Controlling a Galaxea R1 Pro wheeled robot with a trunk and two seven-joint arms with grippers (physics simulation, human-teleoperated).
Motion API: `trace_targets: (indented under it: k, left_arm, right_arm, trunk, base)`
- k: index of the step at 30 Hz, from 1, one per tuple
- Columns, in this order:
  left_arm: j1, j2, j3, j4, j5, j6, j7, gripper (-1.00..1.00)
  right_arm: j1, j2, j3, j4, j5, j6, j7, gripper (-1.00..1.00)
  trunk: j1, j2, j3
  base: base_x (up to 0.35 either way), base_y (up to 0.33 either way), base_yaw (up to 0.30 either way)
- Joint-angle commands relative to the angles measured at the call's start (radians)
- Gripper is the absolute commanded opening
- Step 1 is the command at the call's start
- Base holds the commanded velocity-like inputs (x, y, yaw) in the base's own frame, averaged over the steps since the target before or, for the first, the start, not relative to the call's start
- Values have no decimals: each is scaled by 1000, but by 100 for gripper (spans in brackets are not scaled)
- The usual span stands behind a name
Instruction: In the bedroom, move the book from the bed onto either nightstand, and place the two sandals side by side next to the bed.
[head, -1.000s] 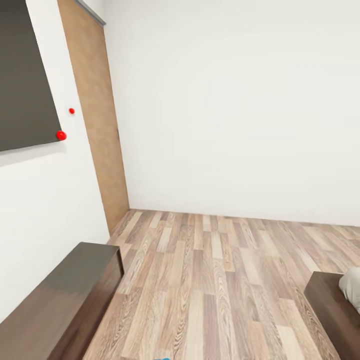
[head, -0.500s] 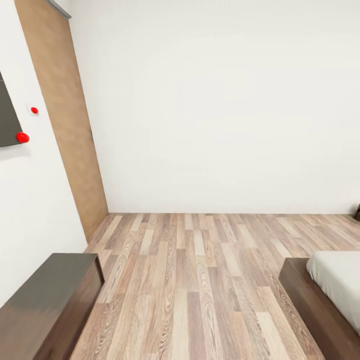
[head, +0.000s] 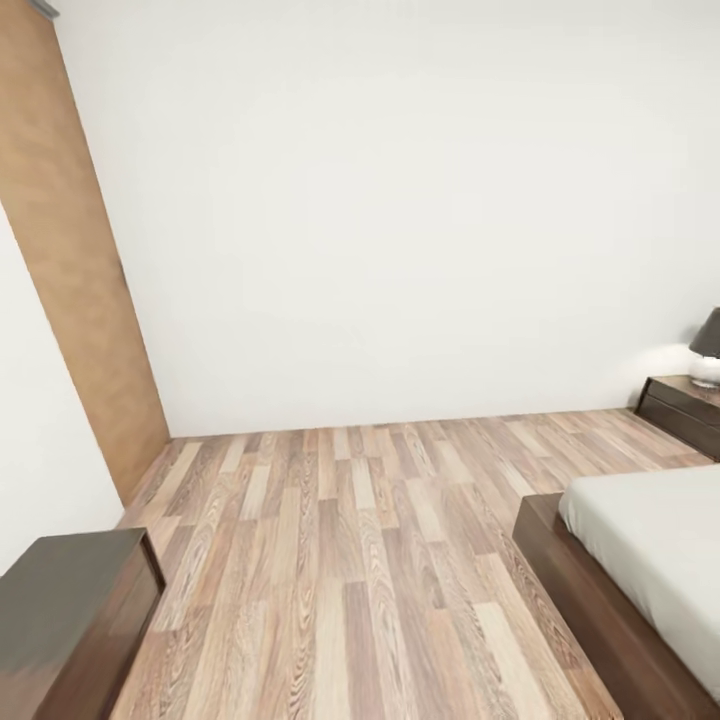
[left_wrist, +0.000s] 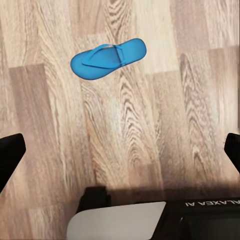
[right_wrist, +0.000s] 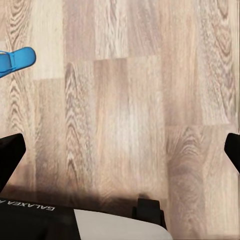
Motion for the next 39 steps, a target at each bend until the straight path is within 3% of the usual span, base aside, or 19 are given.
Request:
trace_targets:
  k: [1,11,39]
  left_arm:
    - [0,0,0,-2,-1,6,-1,100]
    - [0,3,0,-2,0,-20,-2,100]
    - [0,3,0,-2,0,-23,-2,100]
  right_arm:
    - [0,0,-1,-2,-1,6,4,100]
    - [0,0,-1,-2,-1,6,2,100]
    - [0,-1,-2,-3,1,6,-4,100]
  trunk:
    - [0,-1,-1]
    - [0,-1,-1]
    - [0,-1,-1]
  base:
    - [0,0,-278]
    - [0,0,-188]
    - [7,95,-3]
